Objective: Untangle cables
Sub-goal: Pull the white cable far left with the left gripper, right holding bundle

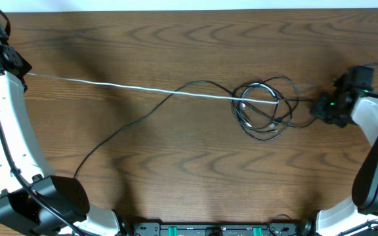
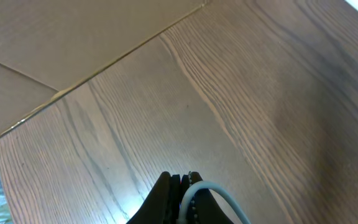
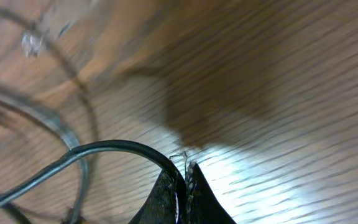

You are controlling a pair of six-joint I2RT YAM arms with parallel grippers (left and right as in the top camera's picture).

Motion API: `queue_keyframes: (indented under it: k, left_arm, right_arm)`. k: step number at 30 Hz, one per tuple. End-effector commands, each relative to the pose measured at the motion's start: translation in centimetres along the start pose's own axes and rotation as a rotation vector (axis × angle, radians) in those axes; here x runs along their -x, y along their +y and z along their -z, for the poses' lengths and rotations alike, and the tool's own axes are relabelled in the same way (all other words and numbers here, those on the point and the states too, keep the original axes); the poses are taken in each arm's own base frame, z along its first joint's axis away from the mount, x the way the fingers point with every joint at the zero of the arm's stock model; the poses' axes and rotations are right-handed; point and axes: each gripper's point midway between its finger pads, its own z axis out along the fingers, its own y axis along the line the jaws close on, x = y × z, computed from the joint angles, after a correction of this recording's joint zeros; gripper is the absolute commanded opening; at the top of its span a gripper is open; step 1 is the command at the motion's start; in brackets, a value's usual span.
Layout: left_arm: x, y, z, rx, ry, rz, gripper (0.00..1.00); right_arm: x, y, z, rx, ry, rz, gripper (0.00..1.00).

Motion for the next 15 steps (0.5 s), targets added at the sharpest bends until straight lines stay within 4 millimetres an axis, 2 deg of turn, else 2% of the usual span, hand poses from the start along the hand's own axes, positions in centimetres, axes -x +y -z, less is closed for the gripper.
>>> queue_keyframes:
  k: [1, 4, 8, 10, 13, 15]
  left_arm:
    - [1.4, 2.1, 0.2, 0.066, -0.045, 0.046, 0.07]
    - [1.5, 2.8, -0.1, 0.078, -0.043, 0.077, 0.07]
    - [1.6, 3.3, -0.2, 0.082, -0.041, 0.100, 0.07]
    - [1.6, 3.3, -0.2, 0.082, -0.041, 0.100, 0.07]
    - [1.6, 3.3, -0.2, 0.082, -0.041, 0.100, 0.07]
    - [1.6, 3.3, -0.2, 0.082, -0.043, 0.107, 0.07]
  right_arm:
    - [1.8, -2.0, 1.2, -0.012, -0.069, -0.009, 0.01]
    - [3.8, -3.5, 1.7, 0.000, -0.141, -0.047, 0.01]
    - [7.1, -3.6, 3.0, 0.125, -0.257, -0.071, 0.01]
    - [8.1, -3.3, 3.8, 0.182, -0.287, -0.066, 0.01]
    - [8.5, -2.0, 4.5, 0.246, -0.286, -0.016, 0.01]
    - [7.8, -1.2, 4.3, 0.250, -0.259, 0.010, 0.01]
